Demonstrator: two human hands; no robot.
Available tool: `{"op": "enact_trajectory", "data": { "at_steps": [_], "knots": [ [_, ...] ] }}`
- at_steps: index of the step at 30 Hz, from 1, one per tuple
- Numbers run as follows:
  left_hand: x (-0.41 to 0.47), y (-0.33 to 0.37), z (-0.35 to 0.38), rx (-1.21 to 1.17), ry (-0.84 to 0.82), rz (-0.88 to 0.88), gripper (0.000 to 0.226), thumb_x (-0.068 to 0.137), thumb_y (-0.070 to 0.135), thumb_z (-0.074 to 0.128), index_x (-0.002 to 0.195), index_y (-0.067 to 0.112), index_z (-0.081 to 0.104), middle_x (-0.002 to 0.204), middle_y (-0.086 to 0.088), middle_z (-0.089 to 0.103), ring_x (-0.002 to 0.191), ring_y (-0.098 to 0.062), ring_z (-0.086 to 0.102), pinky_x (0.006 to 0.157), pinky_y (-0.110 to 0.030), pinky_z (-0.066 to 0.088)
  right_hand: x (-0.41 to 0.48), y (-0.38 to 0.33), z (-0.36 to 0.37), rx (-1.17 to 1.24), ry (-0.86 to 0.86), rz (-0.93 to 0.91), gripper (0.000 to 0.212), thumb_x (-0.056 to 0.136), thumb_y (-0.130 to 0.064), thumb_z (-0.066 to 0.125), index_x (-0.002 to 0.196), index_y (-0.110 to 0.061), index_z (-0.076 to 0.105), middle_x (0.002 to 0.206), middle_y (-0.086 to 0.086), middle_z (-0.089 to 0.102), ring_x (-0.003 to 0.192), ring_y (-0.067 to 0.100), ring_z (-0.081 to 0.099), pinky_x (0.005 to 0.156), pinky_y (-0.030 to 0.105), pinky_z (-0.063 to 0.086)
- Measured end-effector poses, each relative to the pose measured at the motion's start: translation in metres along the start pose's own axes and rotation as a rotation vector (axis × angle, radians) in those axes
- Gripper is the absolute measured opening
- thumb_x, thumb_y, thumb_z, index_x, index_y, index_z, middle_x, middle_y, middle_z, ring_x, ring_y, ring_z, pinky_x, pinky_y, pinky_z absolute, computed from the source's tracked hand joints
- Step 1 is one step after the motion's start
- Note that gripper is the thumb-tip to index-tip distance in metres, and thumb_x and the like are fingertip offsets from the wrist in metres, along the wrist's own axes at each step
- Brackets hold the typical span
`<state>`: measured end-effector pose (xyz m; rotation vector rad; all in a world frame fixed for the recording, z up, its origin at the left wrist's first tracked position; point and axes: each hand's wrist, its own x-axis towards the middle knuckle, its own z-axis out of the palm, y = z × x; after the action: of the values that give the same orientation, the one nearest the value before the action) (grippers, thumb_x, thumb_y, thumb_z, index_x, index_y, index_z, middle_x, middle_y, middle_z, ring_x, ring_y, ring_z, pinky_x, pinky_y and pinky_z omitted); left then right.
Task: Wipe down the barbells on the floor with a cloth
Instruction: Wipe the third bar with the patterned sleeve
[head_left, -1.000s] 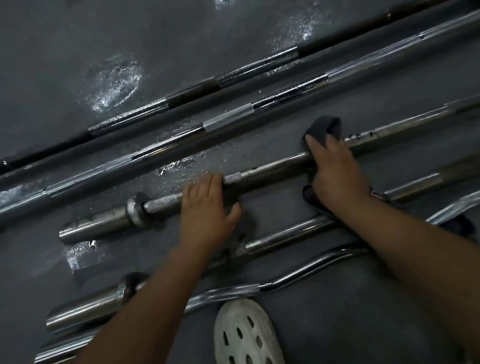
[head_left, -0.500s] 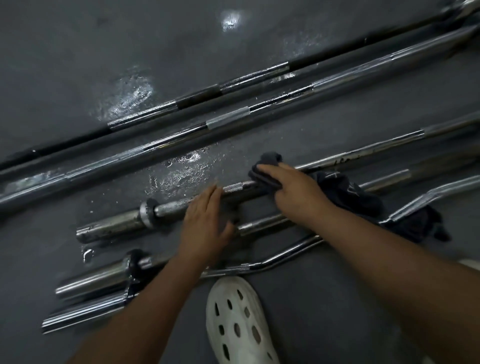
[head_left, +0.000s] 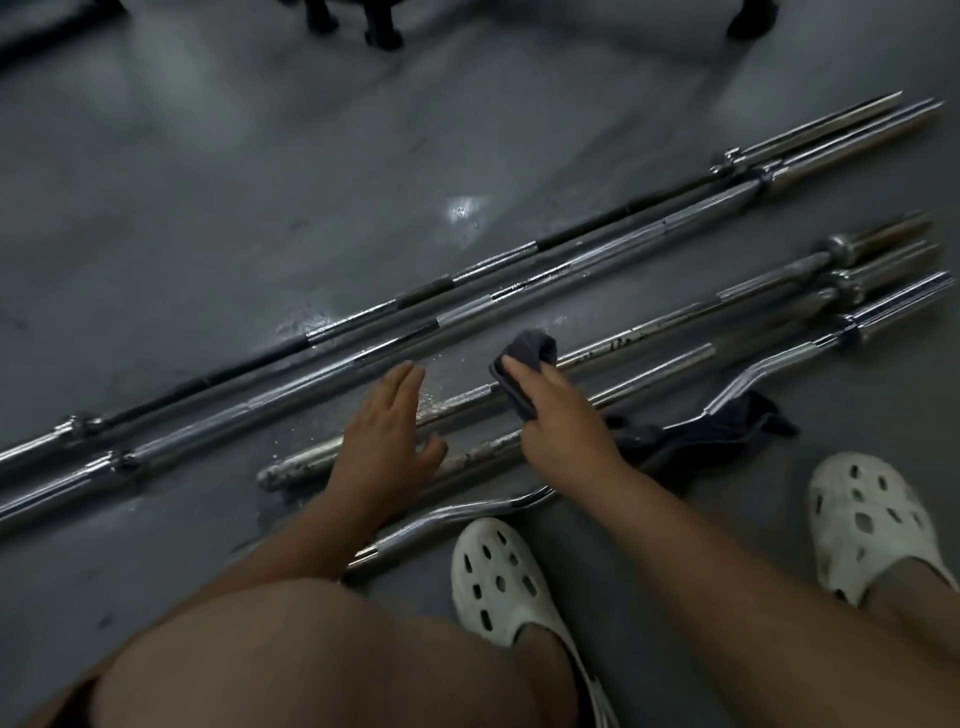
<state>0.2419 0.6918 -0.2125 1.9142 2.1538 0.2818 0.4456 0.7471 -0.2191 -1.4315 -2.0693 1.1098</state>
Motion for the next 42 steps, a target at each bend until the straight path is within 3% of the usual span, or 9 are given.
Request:
{"op": "enact_trajectory", "data": {
  "at_steps": [5, 10, 23, 26, 29, 32, 37, 40, 42],
  "knots": [
    [-0.044, -0.004, -0.042, 0.001, 0.026, 0.056, 0.084, 0.090, 0.033, 0.065, 0.157, 0.021, 0.017, 0.164, 0.001, 0.014, 0.148, -0.020, 0.017, 0.117, -0.034, 0.022, -0.040, -0.045, -0.004, -0.059, 0.043, -0.029, 0.079, 0.085, 0.000, 0.048, 0.152, -0.038, 0.029, 0.160, -0.002, 0.025, 0.137, 0.028, 0.040, 0.108, 0.038, 0.040],
    [-0.059, -0.039, -0.059, 0.024, 0.048, 0.048, 0.080, 0.089, 0.038, 0.063, 0.156, 0.016, 0.025, 0.161, -0.004, 0.023, 0.146, -0.025, 0.025, 0.119, -0.038, 0.024, -0.055, -0.068, -0.002, -0.127, 0.050, -0.048, 0.079, 0.084, 0.001, 0.047, 0.152, -0.036, 0.031, 0.161, -0.002, 0.025, 0.141, 0.027, 0.034, 0.112, 0.040, 0.035],
    [0.017, -0.120, 0.047, 0.087, -0.163, 0.043, 0.080, 0.087, 0.040, 0.060, 0.154, 0.014, 0.026, 0.160, -0.008, 0.027, 0.145, -0.025, 0.028, 0.119, -0.040, 0.025, 0.048, 0.000, 0.077, -0.230, -0.116, 0.125, 0.079, 0.085, -0.001, 0.046, 0.154, -0.033, 0.028, 0.164, -0.002, 0.017, 0.146, 0.025, 0.027, 0.116, 0.038, 0.029],
    [0.038, -0.134, 0.080, 0.113, -0.234, 0.053, 0.083, 0.086, 0.055, 0.045, 0.154, 0.010, 0.029, 0.160, -0.012, 0.028, 0.146, -0.028, 0.030, 0.118, -0.040, 0.023, 0.080, 0.019, 0.094, -0.275, -0.168, 0.139, 0.078, 0.086, -0.001, 0.047, 0.155, -0.032, 0.026, 0.165, -0.002, 0.014, 0.146, 0.026, 0.025, 0.115, 0.039, 0.030],
    [0.052, -0.140, 0.111, 0.209, -0.331, 0.065, 0.095, 0.084, 0.071, 0.015, 0.157, 0.010, 0.015, 0.164, -0.012, 0.013, 0.152, -0.025, 0.013, 0.123, -0.044, 0.009, 0.111, 0.032, 0.112, -0.310, -0.215, 0.149, 0.079, 0.086, 0.000, 0.048, 0.156, -0.029, 0.025, 0.165, 0.001, 0.014, 0.148, 0.026, 0.021, 0.117, 0.039, 0.028],
    [0.059, -0.146, 0.127, 0.279, -0.344, 0.088, 0.098, 0.086, 0.076, 0.015, 0.158, 0.009, 0.006, 0.165, -0.012, 0.003, 0.153, -0.025, 0.004, 0.122, -0.046, 0.001, 0.135, 0.044, 0.129, -0.392, -0.285, 0.184, 0.080, 0.087, -0.002, 0.050, 0.157, -0.029, 0.020, 0.165, 0.003, 0.012, 0.149, 0.029, 0.014, 0.116, 0.043, 0.031],
    [0.119, -0.164, 0.123, 0.290, -0.316, 0.063, 0.091, 0.083, 0.075, 0.013, 0.152, 0.018, 0.030, 0.158, -0.005, 0.035, 0.144, -0.021, 0.033, 0.115, -0.047, 0.018, 0.171, 0.030, 0.168, -0.513, -0.306, 0.129, 0.081, 0.087, -0.011, 0.057, 0.156, -0.029, 0.018, 0.162, 0.003, 0.014, 0.151, 0.032, 0.002, 0.114, 0.045, 0.034],
    [0.135, -0.172, 0.118, 0.251, -0.230, 0.070, 0.080, 0.081, 0.065, 0.029, 0.143, 0.018, 0.044, 0.146, -0.005, 0.050, 0.130, -0.024, 0.049, 0.109, -0.043, 0.029, 0.186, 0.038, 0.163, -0.516, -0.367, 0.016, 0.082, 0.083, -0.005, 0.055, 0.155, -0.028, 0.023, 0.157, 0.006, 0.024, 0.148, 0.033, 0.015, 0.110, 0.047, 0.038],
    [0.119, -0.167, 0.122, 0.191, -0.169, 0.063, 0.076, 0.078, 0.054, 0.042, 0.139, 0.010, 0.049, 0.137, -0.011, 0.056, 0.120, -0.029, 0.056, 0.107, -0.045, 0.031, 0.192, 0.060, 0.137, -0.502, -0.239, 0.115, 0.081, 0.079, 0.001, 0.053, 0.152, -0.024, 0.032, 0.152, 0.013, 0.032, 0.140, 0.036, 0.031, 0.105, 0.047, 0.042]
  ]
}}
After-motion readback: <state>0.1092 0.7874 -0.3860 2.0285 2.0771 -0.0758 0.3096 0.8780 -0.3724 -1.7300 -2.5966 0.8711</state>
